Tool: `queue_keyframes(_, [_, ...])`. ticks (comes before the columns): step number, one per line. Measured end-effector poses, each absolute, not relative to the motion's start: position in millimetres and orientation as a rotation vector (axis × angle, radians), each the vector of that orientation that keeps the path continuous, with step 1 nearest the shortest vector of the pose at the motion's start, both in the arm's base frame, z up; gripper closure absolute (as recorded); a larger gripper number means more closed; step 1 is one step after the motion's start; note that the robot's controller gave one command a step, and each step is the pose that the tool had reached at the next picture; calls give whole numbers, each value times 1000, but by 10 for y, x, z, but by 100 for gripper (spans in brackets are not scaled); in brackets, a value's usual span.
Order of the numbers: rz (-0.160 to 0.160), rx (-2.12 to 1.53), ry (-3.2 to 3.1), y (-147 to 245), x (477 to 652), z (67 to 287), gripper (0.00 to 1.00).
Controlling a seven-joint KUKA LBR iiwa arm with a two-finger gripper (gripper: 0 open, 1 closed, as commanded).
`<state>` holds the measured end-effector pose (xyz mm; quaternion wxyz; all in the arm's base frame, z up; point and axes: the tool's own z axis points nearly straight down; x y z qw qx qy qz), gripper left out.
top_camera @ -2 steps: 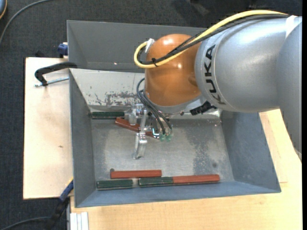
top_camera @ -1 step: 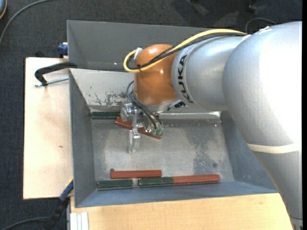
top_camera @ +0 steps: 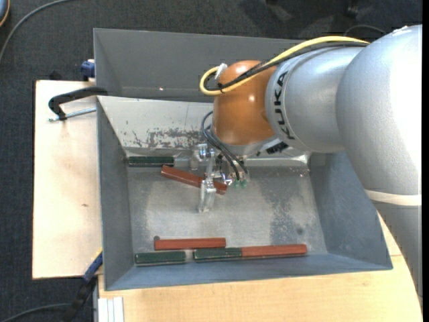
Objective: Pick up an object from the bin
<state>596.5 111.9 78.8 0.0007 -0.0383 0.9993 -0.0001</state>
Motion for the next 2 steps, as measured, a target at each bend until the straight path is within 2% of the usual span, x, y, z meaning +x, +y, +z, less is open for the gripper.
queue_keyframes(1, [3,-124,3138,1139,5961,782,100])
queue_keyframes(2, [4,-107,3125,1027,5930,2052,100])
